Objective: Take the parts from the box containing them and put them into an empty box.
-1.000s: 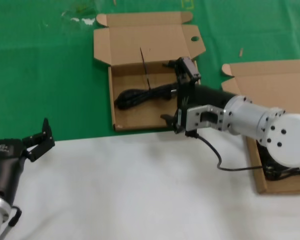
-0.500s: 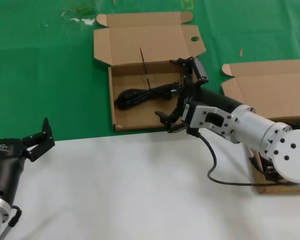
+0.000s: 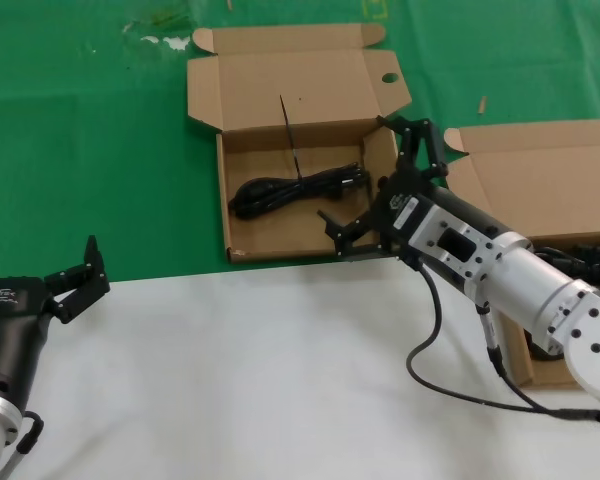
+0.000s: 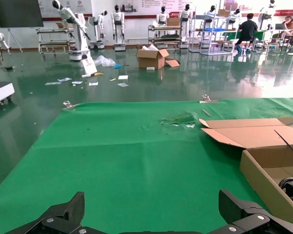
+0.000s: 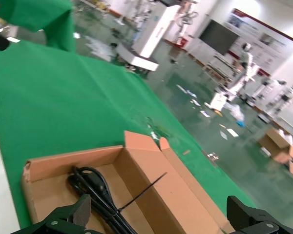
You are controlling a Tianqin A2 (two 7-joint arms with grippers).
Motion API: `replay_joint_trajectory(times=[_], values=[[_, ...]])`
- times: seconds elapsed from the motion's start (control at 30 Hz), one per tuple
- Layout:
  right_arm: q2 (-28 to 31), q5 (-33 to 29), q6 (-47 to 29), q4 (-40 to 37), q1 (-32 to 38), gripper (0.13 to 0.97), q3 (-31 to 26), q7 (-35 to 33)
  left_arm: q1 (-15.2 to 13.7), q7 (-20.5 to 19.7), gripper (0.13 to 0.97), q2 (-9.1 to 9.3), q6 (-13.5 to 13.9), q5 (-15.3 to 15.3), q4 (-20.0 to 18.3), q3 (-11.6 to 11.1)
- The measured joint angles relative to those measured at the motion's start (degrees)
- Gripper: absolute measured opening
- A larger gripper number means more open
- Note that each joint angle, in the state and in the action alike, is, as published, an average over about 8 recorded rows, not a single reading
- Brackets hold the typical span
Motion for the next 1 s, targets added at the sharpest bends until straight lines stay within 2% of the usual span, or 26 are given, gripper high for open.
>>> replay_joint_trajectory(times=[1.0], values=[[-2.60, 17.46, 13.72, 5.41, -14.48, 0.966, 9.76, 4.63, 0.00, 0.02, 0.966, 0.00, 0.00, 0.00, 0.00, 0.00]])
